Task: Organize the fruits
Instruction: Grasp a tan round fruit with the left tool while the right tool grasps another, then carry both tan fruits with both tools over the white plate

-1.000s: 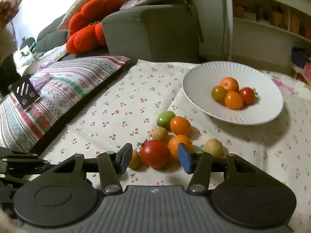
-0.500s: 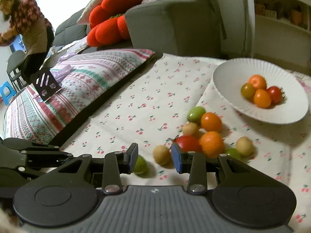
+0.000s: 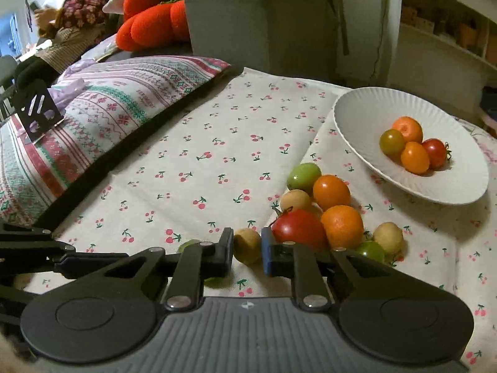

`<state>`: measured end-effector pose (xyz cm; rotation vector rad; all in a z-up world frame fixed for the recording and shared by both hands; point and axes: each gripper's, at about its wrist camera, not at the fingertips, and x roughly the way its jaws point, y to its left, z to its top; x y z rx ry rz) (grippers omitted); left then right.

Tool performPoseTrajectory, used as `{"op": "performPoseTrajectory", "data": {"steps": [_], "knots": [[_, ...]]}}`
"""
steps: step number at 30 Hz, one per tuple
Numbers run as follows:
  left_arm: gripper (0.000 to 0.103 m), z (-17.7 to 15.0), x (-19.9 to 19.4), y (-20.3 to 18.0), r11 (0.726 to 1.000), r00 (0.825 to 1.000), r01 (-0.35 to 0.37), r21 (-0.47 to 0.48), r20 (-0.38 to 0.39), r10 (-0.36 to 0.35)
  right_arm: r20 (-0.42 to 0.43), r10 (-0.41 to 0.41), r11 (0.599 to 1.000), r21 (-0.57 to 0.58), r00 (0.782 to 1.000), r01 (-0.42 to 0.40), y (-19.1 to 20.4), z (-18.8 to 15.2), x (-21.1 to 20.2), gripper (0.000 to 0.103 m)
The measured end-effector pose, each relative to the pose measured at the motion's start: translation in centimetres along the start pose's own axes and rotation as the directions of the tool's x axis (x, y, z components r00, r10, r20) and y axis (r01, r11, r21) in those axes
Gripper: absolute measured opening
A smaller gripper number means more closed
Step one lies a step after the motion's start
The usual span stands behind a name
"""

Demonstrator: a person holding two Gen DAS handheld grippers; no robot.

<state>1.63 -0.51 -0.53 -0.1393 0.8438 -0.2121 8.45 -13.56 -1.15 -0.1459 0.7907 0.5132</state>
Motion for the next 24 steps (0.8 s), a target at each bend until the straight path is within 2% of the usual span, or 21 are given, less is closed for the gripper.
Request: {"op": "performPoseTrajectory", "data": {"steps": [15,24], "knots": [[0.015,1.0,-0.3,-0.3,1.000,1.000,0.007,0.007,0.016,-0.007,0.090,0.078,0.985,0.148,0.993,-0.091,-2.3,0.9,-3.9,0.016],[0.015,3.0,-0.2,-1.2,0.999,0.999,0.013,0.035,0.043,-0.015,0.178,0.039,0.966,0.244,0.983,-0.082,-6.2,1.8,-6.4,0.016]]}}
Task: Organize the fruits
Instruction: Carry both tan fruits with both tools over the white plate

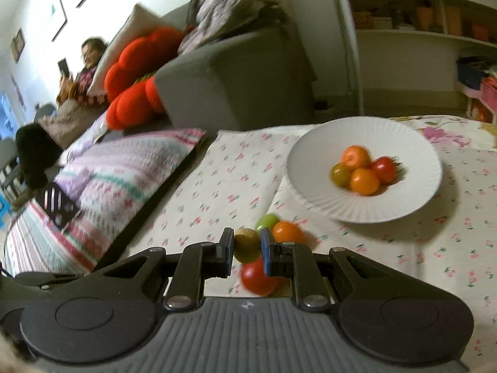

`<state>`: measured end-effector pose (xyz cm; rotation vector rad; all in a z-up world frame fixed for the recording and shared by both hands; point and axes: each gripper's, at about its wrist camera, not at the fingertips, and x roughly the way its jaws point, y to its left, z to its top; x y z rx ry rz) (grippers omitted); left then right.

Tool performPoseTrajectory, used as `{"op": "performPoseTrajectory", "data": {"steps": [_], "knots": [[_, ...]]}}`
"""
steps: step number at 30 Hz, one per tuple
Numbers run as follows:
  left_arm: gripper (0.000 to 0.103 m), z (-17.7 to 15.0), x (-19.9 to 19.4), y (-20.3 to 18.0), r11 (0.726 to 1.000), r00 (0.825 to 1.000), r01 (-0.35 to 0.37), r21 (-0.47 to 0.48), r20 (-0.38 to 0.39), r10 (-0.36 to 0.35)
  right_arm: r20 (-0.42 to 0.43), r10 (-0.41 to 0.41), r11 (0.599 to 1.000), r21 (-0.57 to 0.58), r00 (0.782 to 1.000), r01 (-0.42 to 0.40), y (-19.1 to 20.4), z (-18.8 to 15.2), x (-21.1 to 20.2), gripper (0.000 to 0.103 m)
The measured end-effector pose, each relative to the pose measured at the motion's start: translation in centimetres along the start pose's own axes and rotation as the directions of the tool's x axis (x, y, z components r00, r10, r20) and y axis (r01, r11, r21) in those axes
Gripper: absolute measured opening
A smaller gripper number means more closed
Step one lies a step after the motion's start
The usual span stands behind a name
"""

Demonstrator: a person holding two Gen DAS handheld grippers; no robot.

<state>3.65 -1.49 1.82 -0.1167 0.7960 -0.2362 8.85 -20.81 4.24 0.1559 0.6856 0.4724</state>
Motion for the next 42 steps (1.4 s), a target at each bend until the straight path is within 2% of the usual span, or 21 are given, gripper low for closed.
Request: {"op": "performPoseTrajectory", "data": {"steps": [9,16,20,26,34,42], "knots": [[0.015,4.3,1.6,-2.6,0.997,0.998,0.029,0.078,0.048,-0.033,0.066,-0.079,0.989,0.128,0.995,0.070,-6.0,2.5,-0.8,0.016],[0.015,7.6,4.9,-5.5,0.988,0.995,0.068,0.139,0.062,-0.078,0.059,-0.097,0.963,0.259,0.993,0.079,-10.0,2.6,0.6,0.016],[0.015,8.6,7.4,-6.8,0.985,0.994,0.098,0.138,0.035,-0.104,0.055,-0.100,0.960,0.268,0.994,0.081,-10.6,2.7,1.0,0.016],[0.015,9.8,11.2,-7.4,0.985,0.996,0.087,0.147,0.005,-0.089,0.023,-0.093,0.952,0.294,0.995,0.083,-12.1,3.2,2.1,0.016],[0.015,10.5,13.9,-8.4,0.981,0.997,0.077,0.180,-0.005,-0.077,-0.021,-0.087,0.961,0.263,0.996,0.090,-11.9,3.3,3.4,0.016],[0.015,10.4,14.9,-8.7,0.979,0.998,0.065,0.195,-0.016,-0.063,-0.047,-0.101,0.959,0.263,0.994,0.110,-12.1,3.1,3.9,0.016]]}}
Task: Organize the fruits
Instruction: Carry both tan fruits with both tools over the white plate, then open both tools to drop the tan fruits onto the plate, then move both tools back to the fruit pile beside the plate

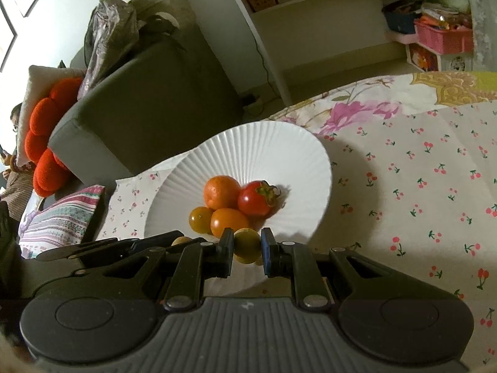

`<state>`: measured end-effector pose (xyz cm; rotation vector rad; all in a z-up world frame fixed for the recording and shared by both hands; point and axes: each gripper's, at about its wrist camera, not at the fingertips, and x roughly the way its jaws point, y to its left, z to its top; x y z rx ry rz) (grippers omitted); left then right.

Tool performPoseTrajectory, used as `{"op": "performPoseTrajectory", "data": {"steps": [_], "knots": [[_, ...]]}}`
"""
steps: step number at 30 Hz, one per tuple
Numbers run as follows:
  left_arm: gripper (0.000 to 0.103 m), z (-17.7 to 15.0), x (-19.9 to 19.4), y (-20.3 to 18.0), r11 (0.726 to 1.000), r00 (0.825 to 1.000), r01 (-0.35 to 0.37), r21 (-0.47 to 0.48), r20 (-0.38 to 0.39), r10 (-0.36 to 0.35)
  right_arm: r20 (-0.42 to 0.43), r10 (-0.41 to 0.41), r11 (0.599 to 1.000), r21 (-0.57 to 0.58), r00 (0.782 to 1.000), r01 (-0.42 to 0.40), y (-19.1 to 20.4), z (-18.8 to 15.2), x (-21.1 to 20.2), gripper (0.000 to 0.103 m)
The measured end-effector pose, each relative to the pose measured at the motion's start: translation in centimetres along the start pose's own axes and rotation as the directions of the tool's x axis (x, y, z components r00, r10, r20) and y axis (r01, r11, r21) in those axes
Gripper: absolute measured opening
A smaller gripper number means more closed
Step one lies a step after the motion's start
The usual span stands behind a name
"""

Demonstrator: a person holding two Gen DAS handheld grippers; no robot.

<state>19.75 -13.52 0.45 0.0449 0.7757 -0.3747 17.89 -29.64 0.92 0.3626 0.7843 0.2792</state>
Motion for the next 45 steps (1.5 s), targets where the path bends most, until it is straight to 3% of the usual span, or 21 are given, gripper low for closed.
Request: {"op": "performPoseTrajectory", "data": {"steps": [5,9,23,27,29,32,34,45], "knots": [[0.017,0.0,-0.1,0.3,1.000,1.000,0.004,0.003,0.000,-0.004,-0.005,0.005,1.000,0.004,1.000,-0.005,0.1,0.0,0.1,0.016],[0.025,0.1,-1.0,0.8,1.000,1.000,-0.003,0.001,0.021,0.003,-0.003,0.021,0.999,0.030,1.000,-0.021,0.0,0.0,0.0,0.018],[0.030,-2.2,-6.1,5.5,0.985,0.999,-0.022,-0.172,0.030,0.028,0.054,0.031,0.999,0.015,0.998,-0.032,0.7,0.0,-1.5,0.022],[0.030,-2.6,-7.2,5.7,0.985,0.998,-0.041,-0.170,0.033,0.047,0.060,0.028,0.999,-0.017,0.998,-0.027,1.3,-0.3,-1.9,0.024],[0.030,-2.8,-7.8,5.7,0.985,0.998,-0.048,-0.163,0.036,0.054,0.064,0.018,0.999,-0.032,0.998,-0.016,1.6,-0.4,-2.1,0.029],[0.032,-3.3,-8.6,5.8,0.985,0.998,-0.055,-0.163,0.030,0.060,0.070,0.032,0.999,-0.044,0.997,-0.029,2.1,-0.8,-2.8,0.046],[0.033,-3.6,-9.1,6.2,0.985,0.998,-0.058,-0.160,0.027,0.063,0.074,0.038,0.997,-0.068,0.997,-0.033,2.7,-1.2,-3.2,0.074],[0.044,-7.3,-11.7,7.2,0.975,0.999,-0.053,-0.216,0.000,0.055,0.069,0.053,0.991,-0.123,0.996,-0.044,4.4,-1.7,-3.7,0.084]]}}
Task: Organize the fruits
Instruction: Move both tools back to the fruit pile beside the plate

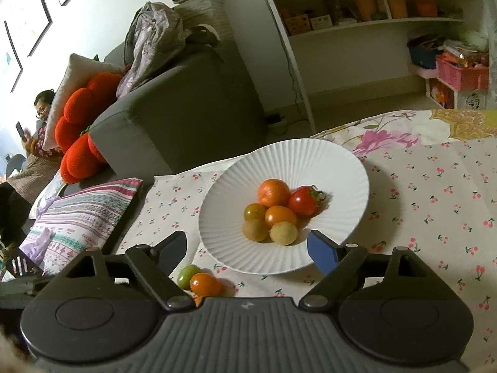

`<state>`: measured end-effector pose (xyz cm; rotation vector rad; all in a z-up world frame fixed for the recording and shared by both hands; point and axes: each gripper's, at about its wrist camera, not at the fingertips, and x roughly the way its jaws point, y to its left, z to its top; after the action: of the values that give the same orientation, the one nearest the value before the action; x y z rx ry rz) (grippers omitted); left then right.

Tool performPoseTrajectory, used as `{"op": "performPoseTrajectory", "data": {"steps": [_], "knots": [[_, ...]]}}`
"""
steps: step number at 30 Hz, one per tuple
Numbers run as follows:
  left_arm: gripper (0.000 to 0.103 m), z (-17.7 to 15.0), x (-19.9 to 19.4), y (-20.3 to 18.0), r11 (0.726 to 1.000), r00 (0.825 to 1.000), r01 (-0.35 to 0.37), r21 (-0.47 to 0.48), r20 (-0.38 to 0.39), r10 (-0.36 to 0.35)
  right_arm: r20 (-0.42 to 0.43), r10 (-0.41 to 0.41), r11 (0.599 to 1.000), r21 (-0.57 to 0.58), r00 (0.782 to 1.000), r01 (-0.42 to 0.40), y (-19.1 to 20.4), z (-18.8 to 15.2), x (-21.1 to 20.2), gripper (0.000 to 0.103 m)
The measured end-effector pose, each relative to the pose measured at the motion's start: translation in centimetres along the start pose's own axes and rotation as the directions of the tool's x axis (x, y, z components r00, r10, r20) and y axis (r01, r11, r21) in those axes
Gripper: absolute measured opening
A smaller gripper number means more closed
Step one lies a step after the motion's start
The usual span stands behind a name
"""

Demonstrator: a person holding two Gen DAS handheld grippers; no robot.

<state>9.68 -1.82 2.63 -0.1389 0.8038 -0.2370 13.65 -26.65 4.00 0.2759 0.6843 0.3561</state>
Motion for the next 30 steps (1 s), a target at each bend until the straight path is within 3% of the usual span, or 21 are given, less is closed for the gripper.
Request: {"op": "performPoseTrajectory", "data": {"steps": [4,13,19,30], "knots": [[0.053,-1.8,-0.7,0.2,1.000,1.000,0.000,0.004,-0.025,0.000,-0.014,0.009,1.000,-0.026,1.000,-0.009,0.9,-0.4,-0.1,0.087],[0.061,-4.6,-1.0,-0.2,1.000,0.998,-0.004,0.026,-0.067,0.005,-0.031,0.025,0.994,-0.102,0.999,-0.028,3.4,-1.1,-0.9,0.089],[0.062,-6.1,-0.5,-1.3,0.994,0.997,-0.014,0.111,-0.079,0.023,-0.090,0.007,0.990,-0.142,0.996,-0.020,4.3,-2.3,-0.7,0.087],[0.059,-6.6,0.3,-1.3,0.990,0.997,-0.036,0.133,-0.064,0.044,-0.173,-0.030,0.988,-0.157,0.984,0.003,4.4,-3.9,0.5,0.077]]}}
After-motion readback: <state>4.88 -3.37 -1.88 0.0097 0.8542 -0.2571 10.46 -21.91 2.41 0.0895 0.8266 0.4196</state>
